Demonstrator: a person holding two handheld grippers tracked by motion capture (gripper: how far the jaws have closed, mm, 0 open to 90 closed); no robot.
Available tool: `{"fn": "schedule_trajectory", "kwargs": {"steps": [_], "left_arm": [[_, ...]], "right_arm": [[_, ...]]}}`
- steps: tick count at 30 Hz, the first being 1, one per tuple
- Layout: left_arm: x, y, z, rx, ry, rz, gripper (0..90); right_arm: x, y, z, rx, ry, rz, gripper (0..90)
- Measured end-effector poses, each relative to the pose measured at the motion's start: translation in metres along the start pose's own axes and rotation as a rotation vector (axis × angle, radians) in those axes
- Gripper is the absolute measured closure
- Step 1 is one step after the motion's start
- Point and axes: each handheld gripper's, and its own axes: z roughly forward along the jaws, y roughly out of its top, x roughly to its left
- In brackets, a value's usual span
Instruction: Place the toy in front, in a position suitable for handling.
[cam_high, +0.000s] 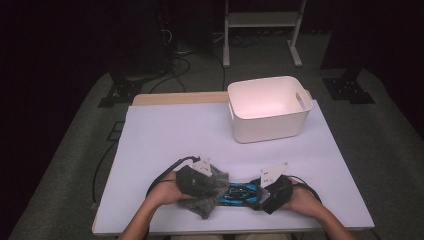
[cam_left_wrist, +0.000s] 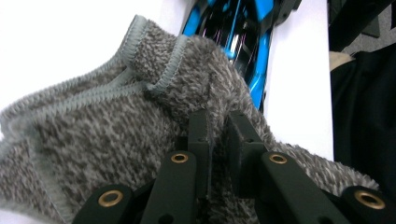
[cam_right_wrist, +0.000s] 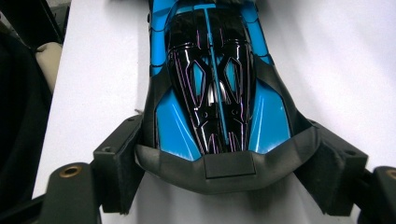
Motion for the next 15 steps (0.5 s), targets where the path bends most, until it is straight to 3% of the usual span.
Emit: {"fn": "schedule_trajectory", "kwargs": {"steps": [5, 8, 15], "left_arm": [[0.0, 0.026, 0.011, 0.0, -0.002, 0.041, 81.1], [0.002, 0.031, 0.016, 0.019, 0.006, 0.056, 81.1], [0.006, 0.02, 0.012, 0.029, 0.01, 0.034, 81.2]], "right_arm": [[0.0, 0.0, 0.0, 0.0, 0.002, -0.004, 22.8], [0.0, 0.0, 0.0, 0.0, 0.002, -0.002, 22.8], [0.0, -0.001, 0.0, -0.004, 0.003, -0.008, 22.8]]}}
